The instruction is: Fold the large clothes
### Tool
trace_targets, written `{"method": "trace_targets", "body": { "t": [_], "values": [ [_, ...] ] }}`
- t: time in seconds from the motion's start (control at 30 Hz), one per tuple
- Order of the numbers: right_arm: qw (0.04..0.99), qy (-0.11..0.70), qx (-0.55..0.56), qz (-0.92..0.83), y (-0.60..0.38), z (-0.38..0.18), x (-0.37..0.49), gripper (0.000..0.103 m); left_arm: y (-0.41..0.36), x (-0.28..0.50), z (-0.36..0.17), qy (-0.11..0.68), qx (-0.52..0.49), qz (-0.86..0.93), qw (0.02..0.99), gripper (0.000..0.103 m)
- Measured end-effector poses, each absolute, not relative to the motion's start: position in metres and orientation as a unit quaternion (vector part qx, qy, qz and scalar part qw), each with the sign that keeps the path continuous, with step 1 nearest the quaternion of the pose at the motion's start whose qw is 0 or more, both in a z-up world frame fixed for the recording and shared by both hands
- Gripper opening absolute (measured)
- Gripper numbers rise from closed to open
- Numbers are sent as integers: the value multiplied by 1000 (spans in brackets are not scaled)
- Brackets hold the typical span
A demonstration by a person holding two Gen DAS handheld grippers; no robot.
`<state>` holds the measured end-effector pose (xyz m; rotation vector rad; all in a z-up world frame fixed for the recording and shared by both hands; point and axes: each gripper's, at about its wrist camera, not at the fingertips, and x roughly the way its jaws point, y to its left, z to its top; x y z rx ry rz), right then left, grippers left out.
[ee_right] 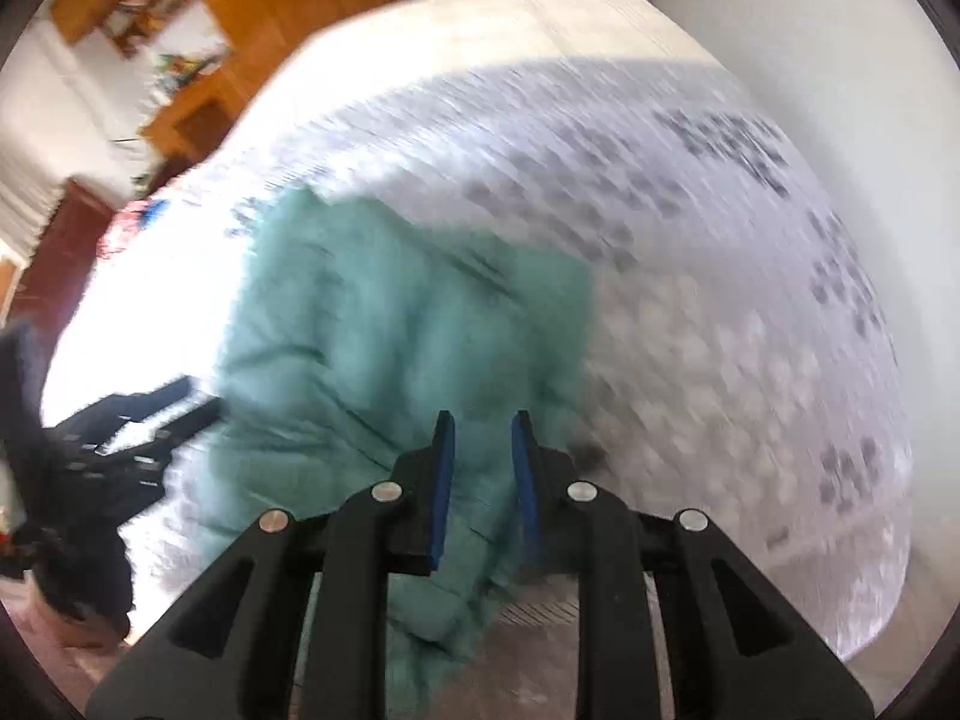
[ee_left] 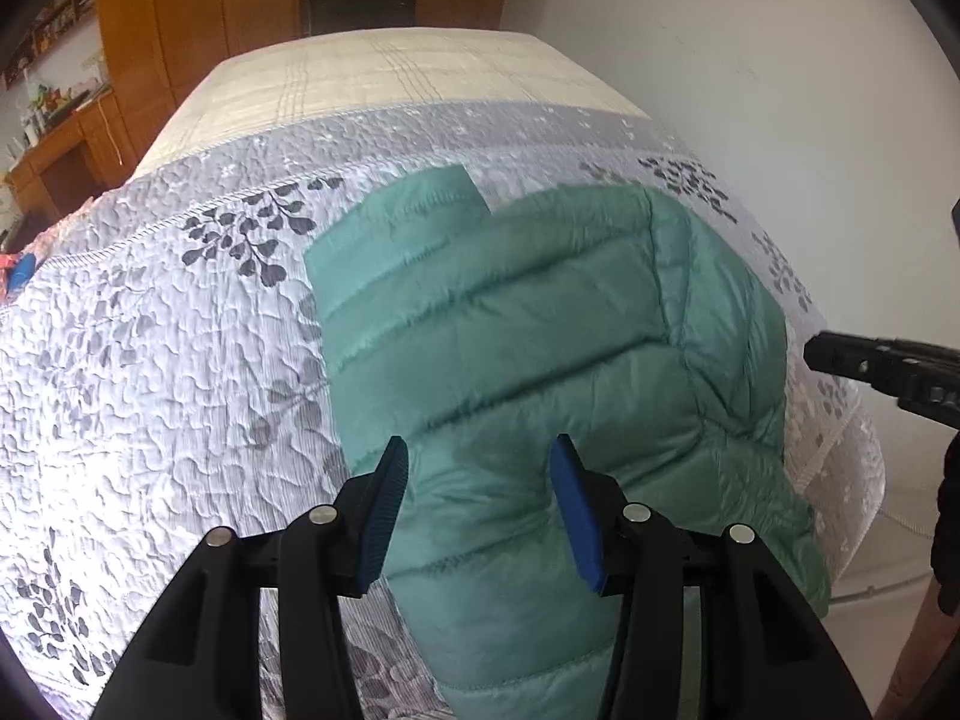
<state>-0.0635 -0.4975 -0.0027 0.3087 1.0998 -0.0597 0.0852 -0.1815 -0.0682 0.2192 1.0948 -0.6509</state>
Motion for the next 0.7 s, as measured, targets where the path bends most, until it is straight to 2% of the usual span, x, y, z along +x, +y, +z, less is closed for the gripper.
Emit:
{"method": "trace_targets", "body": {
  "t": [0.27,0.5,0.7],
  "values": [
    [844,527,99,-29,-491,-30,0,21,-196,99,-73,507,108,-280,808,49],
    [806,569,152,-54,-526,-84,-7,22,-209,112,-98,534,90,-291,789,54],
    [795,573,189,-52,-531,-109,-17,22,-219,116,-122,550,84,-295,777,55]
  ]
}}
